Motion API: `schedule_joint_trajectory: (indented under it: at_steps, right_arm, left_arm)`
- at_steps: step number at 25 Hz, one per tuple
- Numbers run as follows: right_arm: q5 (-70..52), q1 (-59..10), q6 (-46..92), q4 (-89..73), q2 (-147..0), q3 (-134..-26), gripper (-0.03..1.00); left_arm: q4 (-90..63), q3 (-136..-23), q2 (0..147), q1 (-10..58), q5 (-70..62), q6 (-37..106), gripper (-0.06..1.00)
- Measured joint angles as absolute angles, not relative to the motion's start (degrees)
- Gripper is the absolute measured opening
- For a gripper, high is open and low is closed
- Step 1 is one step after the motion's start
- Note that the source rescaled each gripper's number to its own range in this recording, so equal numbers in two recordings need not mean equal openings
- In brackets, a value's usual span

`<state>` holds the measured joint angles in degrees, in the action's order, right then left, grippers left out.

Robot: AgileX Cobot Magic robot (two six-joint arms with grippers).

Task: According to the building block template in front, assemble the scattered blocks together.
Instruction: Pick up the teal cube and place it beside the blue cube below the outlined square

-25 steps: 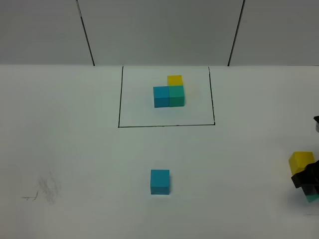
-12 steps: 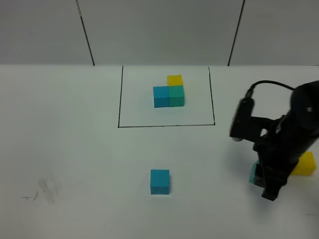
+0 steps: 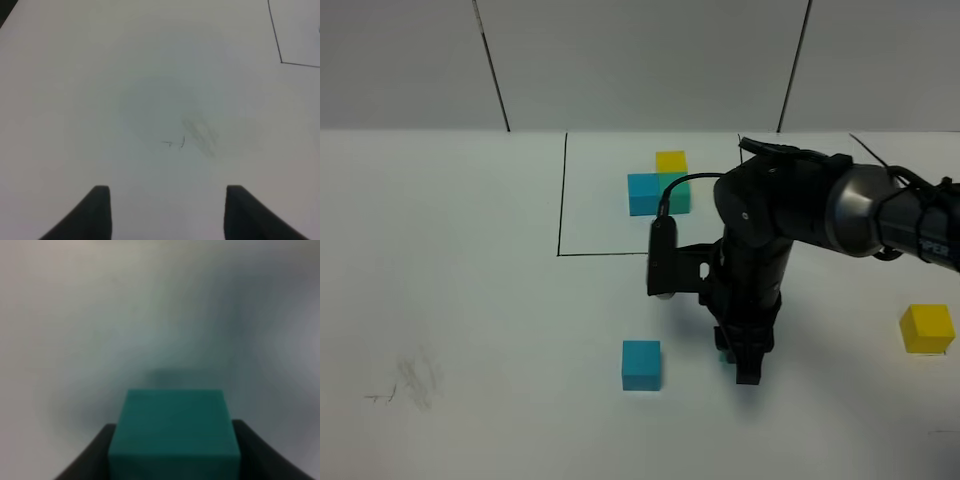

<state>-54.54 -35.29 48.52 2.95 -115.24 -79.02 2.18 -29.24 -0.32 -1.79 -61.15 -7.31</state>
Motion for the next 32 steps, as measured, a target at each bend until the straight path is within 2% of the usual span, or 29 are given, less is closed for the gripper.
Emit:
schedule_joint_trajectory:
  at_steps: [11, 32]
  right_arm:
    - [-52.2, -40.8, 47.5, 3.7, -115.9, -79.4, 0.03]
    - [-49.2, -42.3, 52.0, 0.7, -118.1, -81.5, 0.03]
  left_arm:
    - [2.2, -29.2, -0.3, -1.8, -61.1, -7.3, 0.15]
    - [2.2, -29.2, -0.3, -1.8, -61.1, -7.3, 0.14]
